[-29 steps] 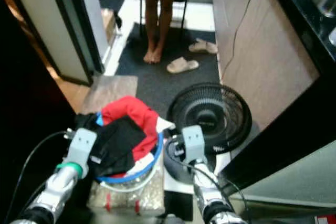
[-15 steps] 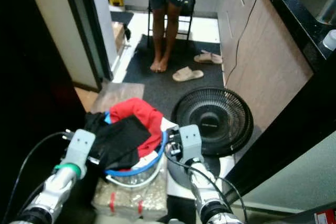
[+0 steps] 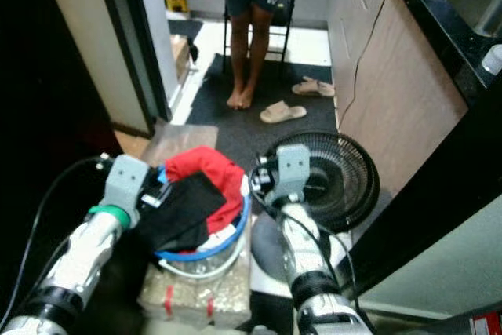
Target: Clothes washing
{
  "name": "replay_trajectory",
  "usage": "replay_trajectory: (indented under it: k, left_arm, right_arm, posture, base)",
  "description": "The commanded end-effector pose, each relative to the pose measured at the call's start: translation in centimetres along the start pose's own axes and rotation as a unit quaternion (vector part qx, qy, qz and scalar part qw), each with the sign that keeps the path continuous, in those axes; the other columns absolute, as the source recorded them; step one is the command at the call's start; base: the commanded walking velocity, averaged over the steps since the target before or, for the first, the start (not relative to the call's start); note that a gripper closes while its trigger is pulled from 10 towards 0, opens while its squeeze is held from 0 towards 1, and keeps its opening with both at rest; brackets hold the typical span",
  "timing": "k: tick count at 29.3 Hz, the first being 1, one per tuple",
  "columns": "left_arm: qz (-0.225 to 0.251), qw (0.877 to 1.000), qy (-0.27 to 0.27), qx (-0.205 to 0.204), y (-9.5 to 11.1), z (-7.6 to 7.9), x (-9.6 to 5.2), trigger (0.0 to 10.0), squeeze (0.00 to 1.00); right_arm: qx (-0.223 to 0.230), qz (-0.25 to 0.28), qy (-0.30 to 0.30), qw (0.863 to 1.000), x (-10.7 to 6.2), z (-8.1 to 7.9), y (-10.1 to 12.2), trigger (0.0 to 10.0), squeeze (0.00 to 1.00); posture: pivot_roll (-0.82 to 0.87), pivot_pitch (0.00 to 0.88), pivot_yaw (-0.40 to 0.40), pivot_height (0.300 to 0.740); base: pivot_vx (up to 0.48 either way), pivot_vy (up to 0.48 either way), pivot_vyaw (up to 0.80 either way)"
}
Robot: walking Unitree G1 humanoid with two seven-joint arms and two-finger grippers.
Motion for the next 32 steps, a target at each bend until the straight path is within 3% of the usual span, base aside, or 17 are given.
replay_trajectory:
  k: [1, 3, 4, 14, 15, 16, 19, 22, 24, 32]
  left_arm:
    - [-0.019, 1.0, -0.009, -0.018, -0.3, 0.9, 0.2, 10.0, 0.0]
    - [-0.019, 1.0, -0.009, -0.018, -0.3, 0.9, 0.2, 10.0, 0.0]
    - [-0.016, 0.999, -0.002, -0.039, 0.0, 1.1, 0.6, 10.0, 0.0]
    - [-0.03, 0.999, 0.011, -0.023, -1.3, 0.9, 0.0, 10.0, 0.0]
    - [-0.041, 0.999, 0.015, -0.025, -2.0, 0.8, -0.5, 10.0, 0.0]
    - [-0.086, 0.996, 0.024, 0.004, -3.9, 0.1, -1.4, 10.0, 0.0]
    - [-0.107, 0.994, 0.026, 0.018, -4.5, -0.3, -1.7, 10.0, 0.0]
    - [-0.169, 0.984, 0.052, 0.037, -6.8, -1.6, -2.2, 10.0, 0.0]
    - [-0.184, 0.98, 0.063, 0.039, -7.4, -1.9, -2.4, 10.0, 0.0]
    - [-0.162, 0.984, 0.066, 0.02, -6.6, -1.6, -2.1, 10.0, 0.0]
  right_arm:
    - [0.01, 0.02, -0.004, 1.0, 0.6, -0.2, 1.3, 10.0, 0.0]
    - [0.01, 0.02, -0.004, 1.0, 0.6, -0.2, 1.3, 10.0, 0.0]
    - [0.009, 0.035, -0.003, 0.999, 1.0, -0.4, 2.1, 10.0, 0.0]
    - [0.004, 0.041, 0.006, 0.999, 0.5, -0.8, 2.2, 10.0, 0.0]
    - [0.004, 0.04, 0.008, 0.999, 0.4, -1.0, 2.2, 10.0, 0.0]
    - [-0.002, 0.034, 0.017, 0.999, 0.3, -1.3, 2.0, 10.0, 0.0]
    - [-0.005, 0.03, 0.021, 0.999, 0.2, -1.4, 1.9, 10.0, 0.0]
    - [-0.052, -0.008, 0.038, 0.998, -0.1, -1.4, 0.3, 10.0, 0.0]
    - [-0.078, -0.026, 0.041, 0.996, -0.3, -1.1, -0.4, 10.0, 0.0]
    - [-0.082, -0.043, 0.043, 0.995, -0.4, -0.7, -0.8, 10.0, 0.0]
  posture:
    - [-0.03, 0.0, 0.054, 0.74]
    - [-0.03, 0.0, 0.054, 0.74]
    - [-0.03, 0.0, 0.055, 0.74]
    - [-0.03, 0.0, 0.055, 0.74]
    - [-0.04, 0.0, 0.054, 0.74]
    - [-0.03, 0.0, 0.042, 0.74]
    - [-0.03, 0.0, 0.036, 0.74]
    - [-0.01, 0.0, 0.007, 0.74]
    - [-0.01, 0.0, 0.001, 0.74]
    - [-0.02, 0.015, -0.008, 0.74]
  base:
    - [0.0, 0.0, 0.0]
    - [0.0, 0.0, 0.0]
    - [0.0, 0.0, 0.0]
    - [0.0, 0.0, 0.0]
    - [0.0, 0.0, 0.0]
    - [0.0, 0.0, 0.0]
    - [0.0, 0.0, 0.0]
    - [0.0, 0.0, 0.0]
    - [0.0, 0.0, 0.0]
    - [0.0, 0.0, 0.0]
Point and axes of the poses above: a point about 5 cm out from each wrist's last joint towards the gripper, its own x axis pointing out of the wrist towards the gripper, its own y axis along the axis of the wrist's last joint, z = x × y, the point moved 3 cm from there along x, pointing out of the wrist towards the gripper, and after that the axes turned 8 degrees about -x, right-handed, at the moved point
